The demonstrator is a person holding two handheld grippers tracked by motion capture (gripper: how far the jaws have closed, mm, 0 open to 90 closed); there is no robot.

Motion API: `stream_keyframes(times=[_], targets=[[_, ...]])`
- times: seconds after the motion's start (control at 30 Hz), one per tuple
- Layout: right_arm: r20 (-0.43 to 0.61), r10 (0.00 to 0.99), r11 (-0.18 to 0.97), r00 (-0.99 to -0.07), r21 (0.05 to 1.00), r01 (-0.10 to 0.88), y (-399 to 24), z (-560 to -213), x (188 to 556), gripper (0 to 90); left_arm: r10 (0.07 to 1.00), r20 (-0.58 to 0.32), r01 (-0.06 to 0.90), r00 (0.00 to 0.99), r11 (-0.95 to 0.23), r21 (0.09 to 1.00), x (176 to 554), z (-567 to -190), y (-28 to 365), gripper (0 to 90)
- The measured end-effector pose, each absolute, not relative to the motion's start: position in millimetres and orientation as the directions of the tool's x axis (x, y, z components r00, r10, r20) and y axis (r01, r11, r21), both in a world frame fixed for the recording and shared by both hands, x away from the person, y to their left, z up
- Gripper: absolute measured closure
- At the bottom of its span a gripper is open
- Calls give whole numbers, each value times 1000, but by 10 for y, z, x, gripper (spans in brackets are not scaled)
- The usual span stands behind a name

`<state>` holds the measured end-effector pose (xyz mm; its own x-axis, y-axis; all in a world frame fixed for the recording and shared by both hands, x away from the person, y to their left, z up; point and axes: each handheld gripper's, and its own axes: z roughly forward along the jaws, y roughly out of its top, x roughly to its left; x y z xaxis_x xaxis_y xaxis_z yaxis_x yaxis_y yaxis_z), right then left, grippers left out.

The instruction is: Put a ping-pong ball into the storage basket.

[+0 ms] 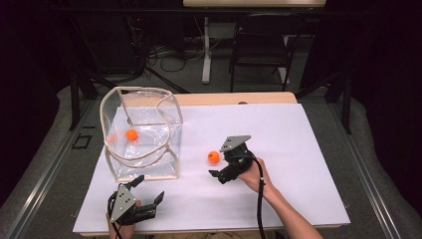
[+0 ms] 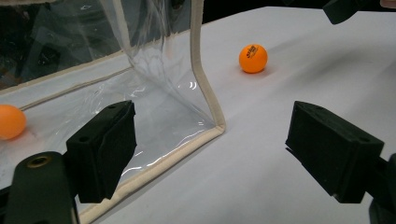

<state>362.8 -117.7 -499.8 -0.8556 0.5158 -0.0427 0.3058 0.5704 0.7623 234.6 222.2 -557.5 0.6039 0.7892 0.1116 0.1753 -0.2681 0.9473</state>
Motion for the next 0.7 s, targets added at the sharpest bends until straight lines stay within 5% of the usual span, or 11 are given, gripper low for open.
stream_keyframes(times=[0.7], targets=[[-51,557,572,-829,748,338,-1317,-5168,3733,0,789,121,169,602,-274,947,2341,-5570,2238,156]])
